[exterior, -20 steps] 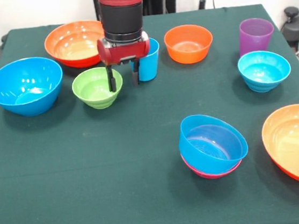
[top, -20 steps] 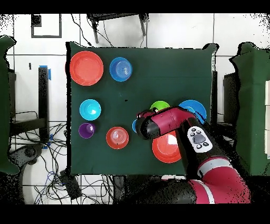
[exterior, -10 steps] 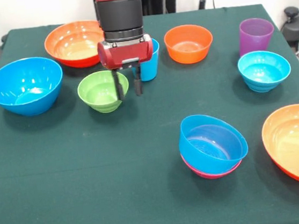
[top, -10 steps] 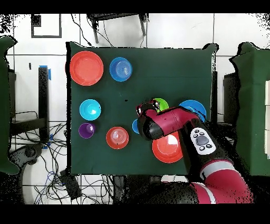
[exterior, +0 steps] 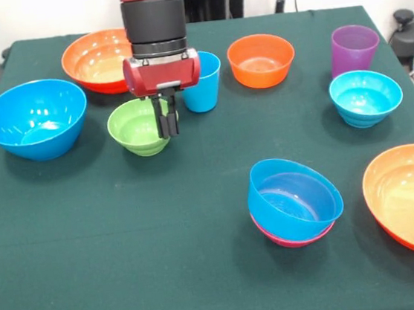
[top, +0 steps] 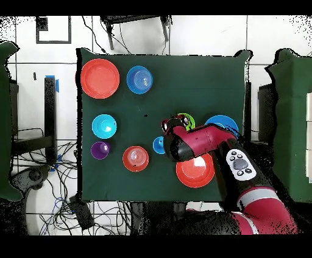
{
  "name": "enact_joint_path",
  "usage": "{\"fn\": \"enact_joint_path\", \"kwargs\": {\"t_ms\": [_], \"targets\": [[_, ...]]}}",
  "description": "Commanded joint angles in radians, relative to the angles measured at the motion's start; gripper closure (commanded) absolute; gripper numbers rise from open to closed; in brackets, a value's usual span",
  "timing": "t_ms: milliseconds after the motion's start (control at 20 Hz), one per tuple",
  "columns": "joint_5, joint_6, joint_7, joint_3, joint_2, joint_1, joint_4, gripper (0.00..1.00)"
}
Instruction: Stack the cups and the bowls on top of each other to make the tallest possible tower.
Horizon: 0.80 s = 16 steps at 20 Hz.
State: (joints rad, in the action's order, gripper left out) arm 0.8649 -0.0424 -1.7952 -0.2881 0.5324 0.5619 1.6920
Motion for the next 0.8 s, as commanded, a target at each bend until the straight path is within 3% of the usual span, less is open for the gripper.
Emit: {"fn": "enact_joint_path", "kwargs": {"t_ms": [50, 500, 550, 800], "targets": [[0.0, -0.091, -0.002, -0.042, -0.002, 0.002, -0.026, 1.0], [-0.004, -0.054, -0.01, -0.094, -0.01, 0.055, 0.004, 1.0], [-0.001, -0.05, -0.012, -0.097, -0.012, 0.058, 0.003, 0.0], [0.004, -0.044, -0.012, -0.102, -0.014, 0.062, 0.005, 0.0]]}}
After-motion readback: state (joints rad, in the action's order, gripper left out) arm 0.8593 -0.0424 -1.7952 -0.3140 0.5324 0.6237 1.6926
